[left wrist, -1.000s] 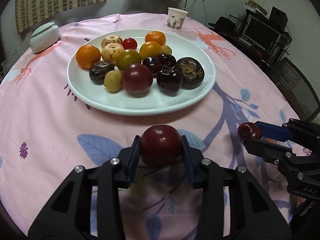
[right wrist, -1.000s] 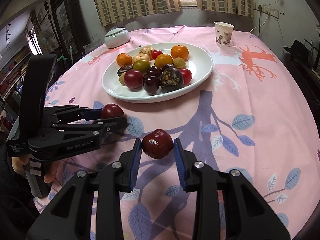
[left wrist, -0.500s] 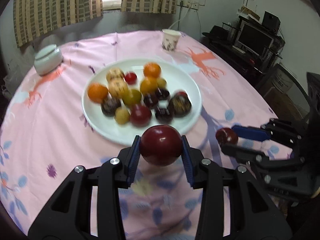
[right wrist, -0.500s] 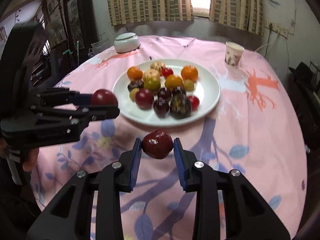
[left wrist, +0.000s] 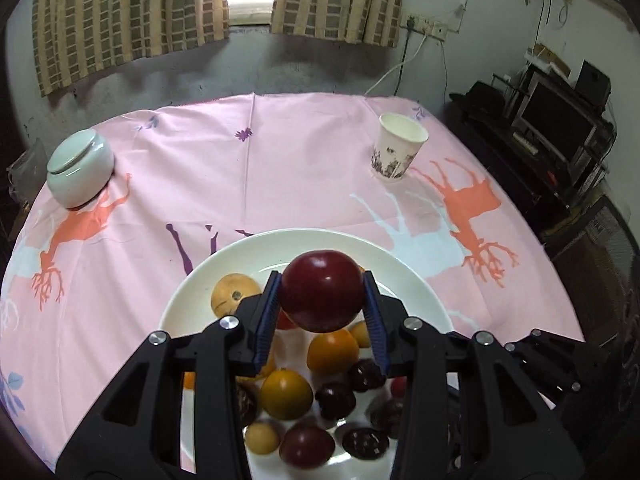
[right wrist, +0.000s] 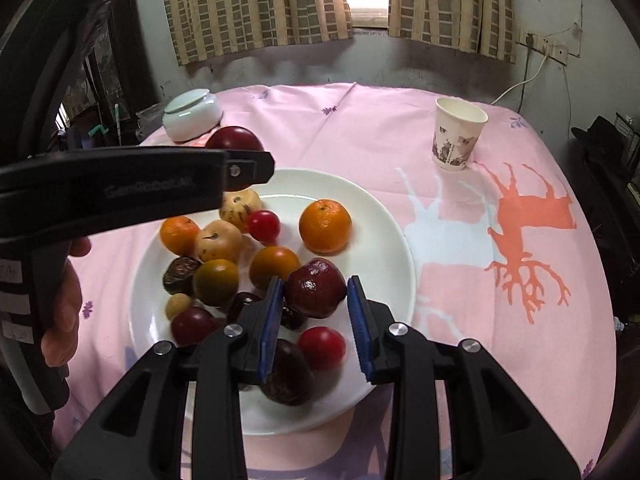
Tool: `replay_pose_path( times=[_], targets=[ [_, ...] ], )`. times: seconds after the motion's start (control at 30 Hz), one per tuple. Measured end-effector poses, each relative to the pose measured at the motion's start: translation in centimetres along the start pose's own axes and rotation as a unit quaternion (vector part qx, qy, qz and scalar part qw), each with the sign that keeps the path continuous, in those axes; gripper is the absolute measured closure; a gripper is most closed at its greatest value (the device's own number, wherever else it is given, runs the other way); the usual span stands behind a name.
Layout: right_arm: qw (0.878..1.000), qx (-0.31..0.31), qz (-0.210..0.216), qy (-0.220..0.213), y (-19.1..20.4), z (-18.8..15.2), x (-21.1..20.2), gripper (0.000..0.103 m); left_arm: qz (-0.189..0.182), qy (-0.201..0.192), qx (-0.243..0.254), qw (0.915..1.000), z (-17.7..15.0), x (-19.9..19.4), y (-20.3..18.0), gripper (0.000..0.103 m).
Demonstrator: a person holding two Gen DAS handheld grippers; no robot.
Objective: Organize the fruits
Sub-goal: 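Place the plum on the plate with the left tool while the right tool places its plum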
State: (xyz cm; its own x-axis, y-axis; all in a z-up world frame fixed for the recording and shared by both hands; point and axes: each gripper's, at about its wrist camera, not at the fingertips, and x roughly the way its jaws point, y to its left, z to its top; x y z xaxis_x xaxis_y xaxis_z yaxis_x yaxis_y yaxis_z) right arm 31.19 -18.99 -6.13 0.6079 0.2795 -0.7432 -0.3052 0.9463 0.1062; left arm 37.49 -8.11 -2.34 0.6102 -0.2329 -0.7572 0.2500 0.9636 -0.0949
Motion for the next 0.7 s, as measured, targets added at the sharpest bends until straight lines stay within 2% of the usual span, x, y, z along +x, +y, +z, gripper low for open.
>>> replay_pose_path(
  times=[0.27,0.47,0.53,0.6,0.63,0.67,0.7],
  targets=[
    [1.0,0.003,-0.007,0.019,-0.7,-0.3,2.3,0.07,0.024,0.06,-0.014,0.9978,-0.4,4.9,1.0,0.062],
    [1.0,0.003,-0.014,0.018,-0.8,-0.2,2.4,0.07,0.017,0.061,-0.031,0.9975,-0.2,5.6,1.6,0.061],
    [1.0,-0.001,-0.022,0.019,-0.8,-0.2,2.6,0.07,0.022,0.051,-0.034,0.9979,0.0,5.4,1.5,0.04],
    [0.999,-0.001,-0.034,0.019,-0.8,-0.3,2.8,0.066,0.024,0.037,-0.041,0.9982,0.2,4.8,1.5,0.027],
    [0.999,-0.001,-0.044,0.015,-0.8,-0.3,2.8,0.036,0.023,0.03,-0.043,0.9983,0.3,4.3,1.6,0.021],
    [0.998,-0.002,-0.063,-0.002,-0.8,-0.4,2.3,0.015,0.024,0.024,-0.043,0.9985,0.4,4.0,1.6,0.019],
    [0.997,-0.009,-0.078,-0.027,-0.7,-0.4,1.7,0.009,0.028,0.018,-0.042,0.9986,0.4,3.4,1.5,0.015]
  ],
)
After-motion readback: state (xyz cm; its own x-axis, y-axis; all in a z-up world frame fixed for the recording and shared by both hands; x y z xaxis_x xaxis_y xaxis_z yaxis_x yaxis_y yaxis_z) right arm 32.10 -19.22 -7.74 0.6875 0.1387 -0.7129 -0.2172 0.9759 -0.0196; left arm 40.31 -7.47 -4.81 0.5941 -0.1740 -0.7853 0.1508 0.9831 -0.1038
